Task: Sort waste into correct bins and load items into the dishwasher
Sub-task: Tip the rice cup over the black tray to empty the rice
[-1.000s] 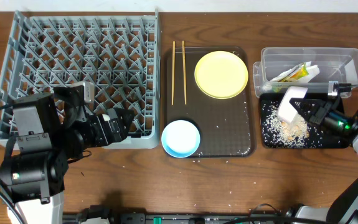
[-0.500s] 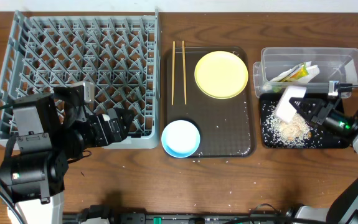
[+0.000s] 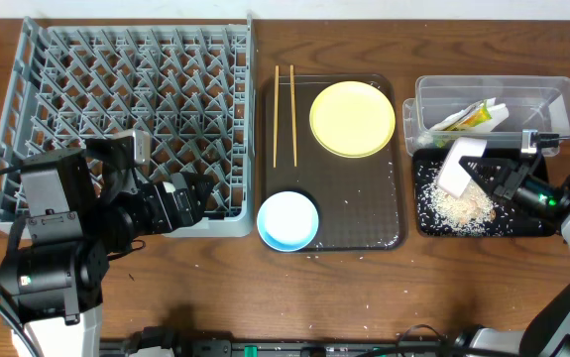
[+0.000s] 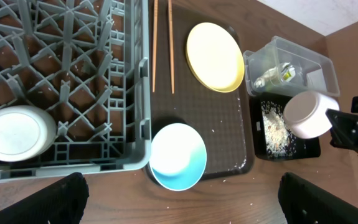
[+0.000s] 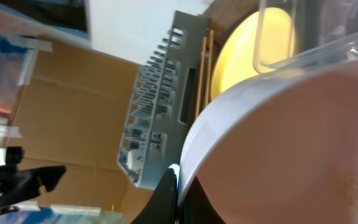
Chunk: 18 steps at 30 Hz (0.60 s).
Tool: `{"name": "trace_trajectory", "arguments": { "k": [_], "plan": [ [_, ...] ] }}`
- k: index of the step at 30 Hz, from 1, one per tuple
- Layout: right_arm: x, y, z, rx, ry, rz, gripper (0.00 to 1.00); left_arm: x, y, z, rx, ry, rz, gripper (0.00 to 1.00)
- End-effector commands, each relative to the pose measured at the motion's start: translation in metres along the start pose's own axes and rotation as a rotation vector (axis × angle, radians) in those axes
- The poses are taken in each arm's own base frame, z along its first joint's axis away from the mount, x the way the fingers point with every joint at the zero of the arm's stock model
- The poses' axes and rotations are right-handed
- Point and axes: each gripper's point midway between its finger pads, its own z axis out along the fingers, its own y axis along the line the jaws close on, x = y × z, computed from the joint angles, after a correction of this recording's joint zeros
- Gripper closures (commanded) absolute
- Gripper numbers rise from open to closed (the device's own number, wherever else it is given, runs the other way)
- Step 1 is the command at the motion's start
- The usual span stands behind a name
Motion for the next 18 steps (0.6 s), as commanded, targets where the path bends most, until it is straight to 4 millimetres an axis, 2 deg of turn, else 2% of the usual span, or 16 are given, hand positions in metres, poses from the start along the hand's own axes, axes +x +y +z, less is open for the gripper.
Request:
{"name": "trace_trajectory", "arguments": {
  "k": [1,3,4,5,7,9,10,12,13,14,15,16,17,18],
  "plan": [
    [0.003,-0.015,0.001,0.092,0.005,0.087,0.99,-0.003,-0.005,-0.004,0.014,-0.010,0.024,0.02],
    [0.003,0.034,-0.001,-0.190,0.007,-0.098,0.99,-0.003,-0.005,-0.004,0.014,-0.010,0.024,0.02],
    [0.003,0.040,-0.001,-0.228,0.002,-0.159,0.99,-0.003,-0.005,-0.004,0.014,-0.010,0.023,0.02],
    [0.002,0.027,0.002,-0.148,0.008,-0.132,0.99,-0.003,-0.005,-0.004,0.014,-0.010,0.023,0.02],
    [0.003,-0.004,0.004,0.031,0.016,0.031,0.99,-0.003,-0.005,-0.004,0.014,-0.010,0.023,0.02],
    [0.005,0.020,0.003,-0.110,0.019,-0.072,0.99,-0.003,-0.005,-0.004,0.014,-0.010,0.024,0.02],
    [0.005,0.024,0.003,-0.130,0.018,-0.112,0.99,-0.003,-0.005,-0.004,0.014,-0.010,0.023,0.02],
    [0.005,0.008,0.005,-0.038,0.025,0.015,0.99,-0.003,-0.005,-0.004,0.014,-0.010,0.024,0.02],
    [0.007,0.016,0.004,-0.080,0.029,0.036,0.99,-0.003,-0.005,-0.004,0.014,-0.010,0.023,0.02],
    [0.007,0.030,0.003,-0.162,0.028,-0.011,0.99,-0.003,-0.005,-0.004,0.014,-0.010,0.023,0.02],
    [0.007,0.034,0.003,-0.187,0.024,-0.061,0.99,-0.003,-0.005,-0.004,0.014,-0.010,0.023,0.02],
    [0.006,0.019,0.005,-0.102,0.024,-0.061,0.99,-0.003,-0.005,-0.004,0.014,-0.010,0.023,0.02],
    [0.005,-0.006,0.005,0.045,0.025,0.009,0.99,-0.003,-0.005,-0.004,0.014,-0.010,0.023,0.02],
    [0.008,-0.018,0.004,0.121,0.024,0.114,0.99,-0.003,-0.005,-0.004,0.014,-0.010,0.024,0.02]
  ]
}}
